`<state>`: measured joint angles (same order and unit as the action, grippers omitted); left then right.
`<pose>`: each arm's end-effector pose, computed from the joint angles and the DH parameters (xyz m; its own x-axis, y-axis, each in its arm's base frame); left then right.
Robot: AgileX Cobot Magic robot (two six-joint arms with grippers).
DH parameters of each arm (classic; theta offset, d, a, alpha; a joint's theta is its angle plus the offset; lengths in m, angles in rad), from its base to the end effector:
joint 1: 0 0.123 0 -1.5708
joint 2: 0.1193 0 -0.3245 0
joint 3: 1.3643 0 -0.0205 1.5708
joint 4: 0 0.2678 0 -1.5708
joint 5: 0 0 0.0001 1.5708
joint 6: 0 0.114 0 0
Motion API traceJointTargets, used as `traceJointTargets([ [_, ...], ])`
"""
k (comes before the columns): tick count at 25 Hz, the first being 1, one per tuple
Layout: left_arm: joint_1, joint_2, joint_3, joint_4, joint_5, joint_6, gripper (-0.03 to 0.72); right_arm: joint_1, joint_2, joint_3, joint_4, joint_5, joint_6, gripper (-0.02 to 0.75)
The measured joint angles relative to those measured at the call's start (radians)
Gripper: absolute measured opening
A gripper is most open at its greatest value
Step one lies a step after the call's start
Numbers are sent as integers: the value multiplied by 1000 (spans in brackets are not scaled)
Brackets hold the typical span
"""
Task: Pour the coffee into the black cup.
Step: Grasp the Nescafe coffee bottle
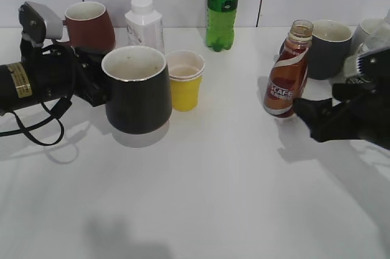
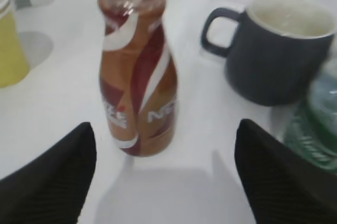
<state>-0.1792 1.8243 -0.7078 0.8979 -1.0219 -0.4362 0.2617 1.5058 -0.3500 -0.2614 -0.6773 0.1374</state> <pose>0.3371 -0.1383 0.1865 -0.1160 0.1292 -0.9848 0.7960 0.6051 -0.0144 0.2538 0.0871 0.1774 -0.3553 -0.1647 -0.9201 -0.4241 0.9056 0.0016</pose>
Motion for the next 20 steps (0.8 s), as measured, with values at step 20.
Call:
traceJointTargets([
  [20, 0, 0, 0, 0, 1, 0, 43, 2, 422, -282, -34, -220, 35, 587],
])
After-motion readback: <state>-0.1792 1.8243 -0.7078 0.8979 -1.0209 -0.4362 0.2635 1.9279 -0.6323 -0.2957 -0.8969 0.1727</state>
